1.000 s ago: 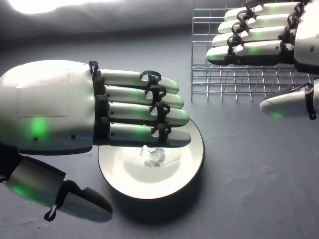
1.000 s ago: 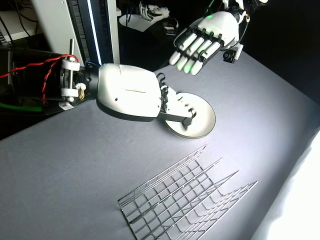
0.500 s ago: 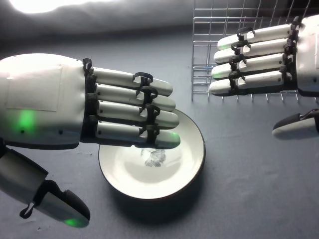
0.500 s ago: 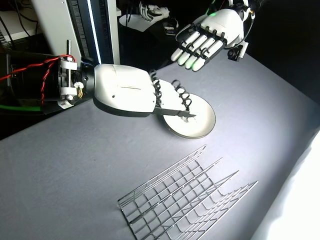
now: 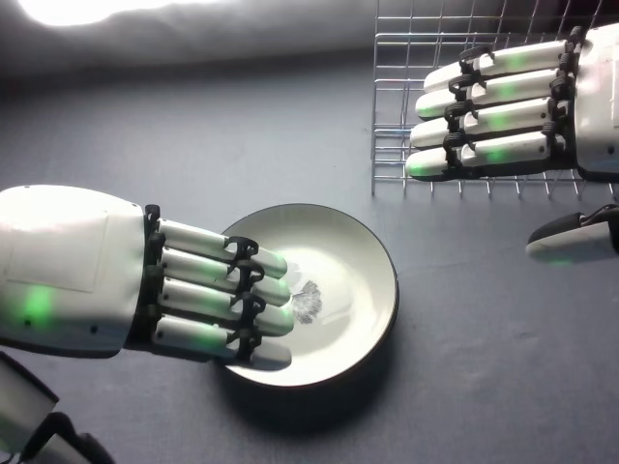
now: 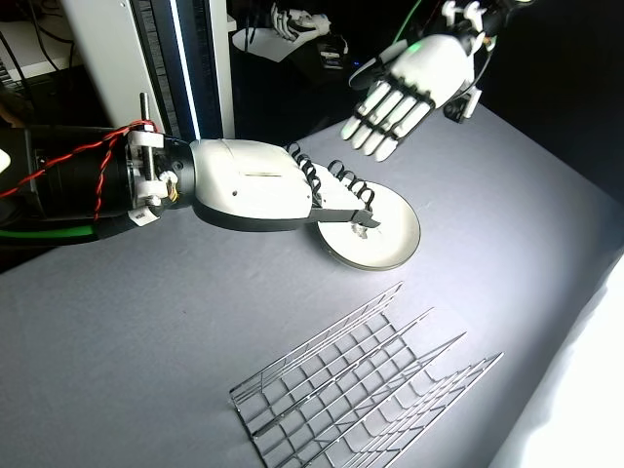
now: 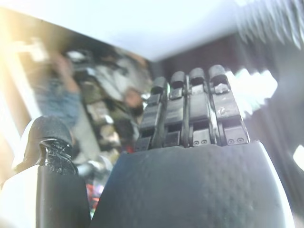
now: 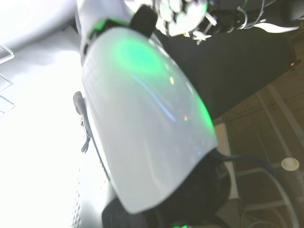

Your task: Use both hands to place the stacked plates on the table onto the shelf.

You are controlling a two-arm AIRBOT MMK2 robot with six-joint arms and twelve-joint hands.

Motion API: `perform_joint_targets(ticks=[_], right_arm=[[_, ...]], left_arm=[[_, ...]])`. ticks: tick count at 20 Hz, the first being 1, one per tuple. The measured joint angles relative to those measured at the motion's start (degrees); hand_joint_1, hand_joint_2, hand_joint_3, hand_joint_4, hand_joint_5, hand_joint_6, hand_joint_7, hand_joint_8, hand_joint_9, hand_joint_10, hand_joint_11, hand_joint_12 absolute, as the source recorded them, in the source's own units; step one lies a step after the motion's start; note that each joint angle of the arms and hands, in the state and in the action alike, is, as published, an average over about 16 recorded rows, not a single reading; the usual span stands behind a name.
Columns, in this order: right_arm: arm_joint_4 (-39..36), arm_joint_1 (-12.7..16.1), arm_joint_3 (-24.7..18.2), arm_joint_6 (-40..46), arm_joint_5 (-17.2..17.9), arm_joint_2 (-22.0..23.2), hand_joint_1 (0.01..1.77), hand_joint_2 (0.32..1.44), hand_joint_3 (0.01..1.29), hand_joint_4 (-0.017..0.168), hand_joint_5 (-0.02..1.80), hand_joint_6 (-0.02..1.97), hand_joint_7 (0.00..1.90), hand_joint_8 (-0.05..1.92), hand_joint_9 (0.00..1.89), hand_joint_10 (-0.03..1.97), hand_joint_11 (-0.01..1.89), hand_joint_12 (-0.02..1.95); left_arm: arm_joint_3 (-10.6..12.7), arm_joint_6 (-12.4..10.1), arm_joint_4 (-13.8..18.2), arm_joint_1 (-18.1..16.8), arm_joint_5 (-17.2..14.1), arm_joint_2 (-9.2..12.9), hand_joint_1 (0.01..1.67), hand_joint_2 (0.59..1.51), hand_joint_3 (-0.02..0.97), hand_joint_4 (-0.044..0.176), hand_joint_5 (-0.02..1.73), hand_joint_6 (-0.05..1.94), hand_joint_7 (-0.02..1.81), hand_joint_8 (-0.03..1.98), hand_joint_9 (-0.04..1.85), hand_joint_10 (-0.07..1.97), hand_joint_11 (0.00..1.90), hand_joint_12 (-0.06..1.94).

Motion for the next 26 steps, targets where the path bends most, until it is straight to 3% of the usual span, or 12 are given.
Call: perform_joint_targets(ticks=[5, 12, 22, 26], right_arm=[[-0.01, -0.16, 0.01, -0.15, 0.14, -0.03, 0.1, 1.34, 0.01, 0.007, 0.18, 0.0, 0.16, 0.02, 0.11, 0.02, 0.02, 0.32], [0.07, -0.48, 0.01, -0.23, -0.29, 0.24, 0.43, 1.25, 0.01, 0.007, 0.16, 0.0, 0.14, 0.02, 0.11, 0.02, 0.02, 0.37], [0.22, -0.74, 0.01, -0.23, -0.77, 0.56, 0.86, 1.09, 0.01, 0.007, 0.12, 0.0, 0.08, 0.02, 0.05, 0.02, 0.02, 0.19], [0.24, -0.74, 0.01, -0.24, -0.78, 0.56, 0.95, 1.05, 0.01, 0.007, 0.12, 0.0, 0.08, 0.02, 0.06, 0.02, 0.02, 0.24]], left_arm=[[2.67, -0.22, 2.68, 2.37, -0.04, -2.18, 0.02, 1.104, -0.002, -0.003, 0.08, 0.0, 0.08, -0.01, 0.05, 0.0, 0.03, 0.05], [6.04, 0.85, 6.46, 3.14, 1.63, -5.58, 0.02, 1.099, -0.001, 0.0, 0.08, 0.0, 0.07, -0.01, 0.04, 0.0, 0.03, 0.05], [7.1, 2.13, 12.21, 3.96, 7.27, -7.34, 0.02, 1.104, -0.001, 0.001, 0.08, 0.0, 0.08, -0.01, 0.06, 0.0, 0.04, 0.07], [7.46, 2.24, 13.44, 4.66, 9.11, -7.68, 0.02, 1.105, -0.002, -0.001, 0.08, -0.01, 0.08, -0.01, 0.06, 0.0, 0.05, 0.08]])
